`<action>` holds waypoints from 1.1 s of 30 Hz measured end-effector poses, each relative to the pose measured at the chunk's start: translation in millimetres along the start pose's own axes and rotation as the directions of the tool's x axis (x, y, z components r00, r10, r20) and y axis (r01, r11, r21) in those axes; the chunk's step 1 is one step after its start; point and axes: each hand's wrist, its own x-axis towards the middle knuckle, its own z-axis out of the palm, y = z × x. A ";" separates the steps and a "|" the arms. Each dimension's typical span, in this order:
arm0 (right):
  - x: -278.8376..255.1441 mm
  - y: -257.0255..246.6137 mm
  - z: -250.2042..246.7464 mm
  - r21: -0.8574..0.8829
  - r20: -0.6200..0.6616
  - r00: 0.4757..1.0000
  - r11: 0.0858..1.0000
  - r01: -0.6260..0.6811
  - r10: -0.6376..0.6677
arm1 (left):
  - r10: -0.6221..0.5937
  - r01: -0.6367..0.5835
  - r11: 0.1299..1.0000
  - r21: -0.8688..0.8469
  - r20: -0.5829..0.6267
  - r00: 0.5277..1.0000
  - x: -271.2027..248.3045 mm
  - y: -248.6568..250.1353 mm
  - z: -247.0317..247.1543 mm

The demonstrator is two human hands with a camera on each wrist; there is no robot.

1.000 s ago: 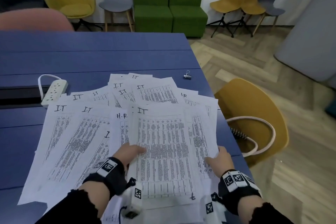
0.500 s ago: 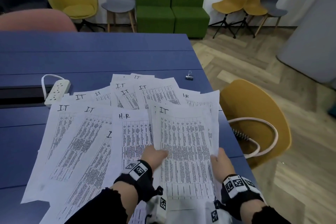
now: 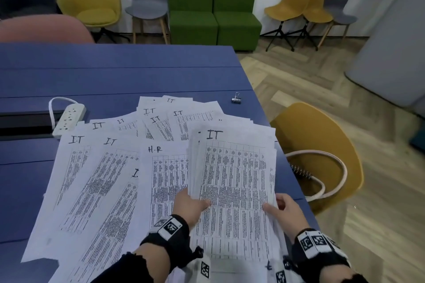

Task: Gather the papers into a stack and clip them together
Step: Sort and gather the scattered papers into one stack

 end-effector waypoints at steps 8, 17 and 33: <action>-0.7 -11.7 7.0 -0.051 -0.192 0.971 0.990 0.133 -0.141 | 0.015 -0.004 0.996 -0.089 0.129 0.992 -10.5 7.5 -11.2; 5.3 -30.9 17.4 0.122 0.202 0.978 0.992 0.023 -0.047 | 0.152 -0.152 0.988 -0.002 0.010 0.988 -7.2 5.2 -56.3; -7.6 -99.3 101.0 -0.375 0.174 0.975 0.925 -0.063 0.137 | 0.075 0.011 0.946 0.325 -0.250 0.965 3.4 -11.7 -124.1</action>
